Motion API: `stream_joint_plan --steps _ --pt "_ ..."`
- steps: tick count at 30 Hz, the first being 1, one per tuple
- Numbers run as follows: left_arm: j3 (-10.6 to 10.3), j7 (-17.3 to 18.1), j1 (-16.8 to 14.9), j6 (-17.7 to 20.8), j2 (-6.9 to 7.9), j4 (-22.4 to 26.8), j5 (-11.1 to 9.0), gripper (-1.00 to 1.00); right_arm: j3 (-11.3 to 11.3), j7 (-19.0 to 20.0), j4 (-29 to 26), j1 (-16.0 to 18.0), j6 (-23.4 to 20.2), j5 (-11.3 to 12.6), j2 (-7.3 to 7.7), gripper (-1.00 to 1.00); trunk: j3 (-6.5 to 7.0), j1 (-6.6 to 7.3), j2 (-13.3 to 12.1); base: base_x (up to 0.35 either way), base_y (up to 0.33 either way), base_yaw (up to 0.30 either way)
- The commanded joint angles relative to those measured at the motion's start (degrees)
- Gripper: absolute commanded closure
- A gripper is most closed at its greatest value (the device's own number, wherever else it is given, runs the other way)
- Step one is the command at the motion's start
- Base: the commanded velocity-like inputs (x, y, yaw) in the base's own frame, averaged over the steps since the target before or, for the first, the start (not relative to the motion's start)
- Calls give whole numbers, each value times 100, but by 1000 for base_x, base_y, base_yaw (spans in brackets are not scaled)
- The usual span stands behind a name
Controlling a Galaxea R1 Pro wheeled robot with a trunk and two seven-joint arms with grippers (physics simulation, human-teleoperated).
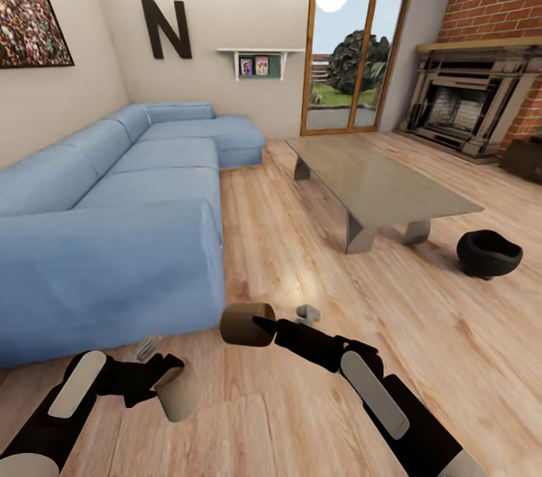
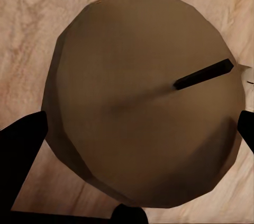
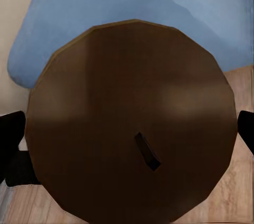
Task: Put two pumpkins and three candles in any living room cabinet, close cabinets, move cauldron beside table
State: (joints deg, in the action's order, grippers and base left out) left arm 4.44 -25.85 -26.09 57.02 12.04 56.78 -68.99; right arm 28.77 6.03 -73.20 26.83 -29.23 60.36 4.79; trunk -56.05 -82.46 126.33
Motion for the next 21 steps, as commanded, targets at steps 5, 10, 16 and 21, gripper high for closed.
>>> stream_joint_plan --steps 5,10,16,21 --pt "10 -60 -1 5 0 8 -88 100 -18 8 -2 5 -12 54 4 100 9 4 2 -96 -1 -266" --pt "12 -60 -1 4 0 8 -88 100 -20 9 -2 4 -12 55 2 100 23 4 2 -125 -35 -267" --pt "13 -60 -1 2 -5 8 -88 100 -26 4 -3 5 -23 56 -7 100 39 4 2 -11 -3 -268" --pt "6 -53 -1 4 -8 10 -88 100 -21 11 -10 6 -23 55 3 100 52 4 2 -1 0 -268"
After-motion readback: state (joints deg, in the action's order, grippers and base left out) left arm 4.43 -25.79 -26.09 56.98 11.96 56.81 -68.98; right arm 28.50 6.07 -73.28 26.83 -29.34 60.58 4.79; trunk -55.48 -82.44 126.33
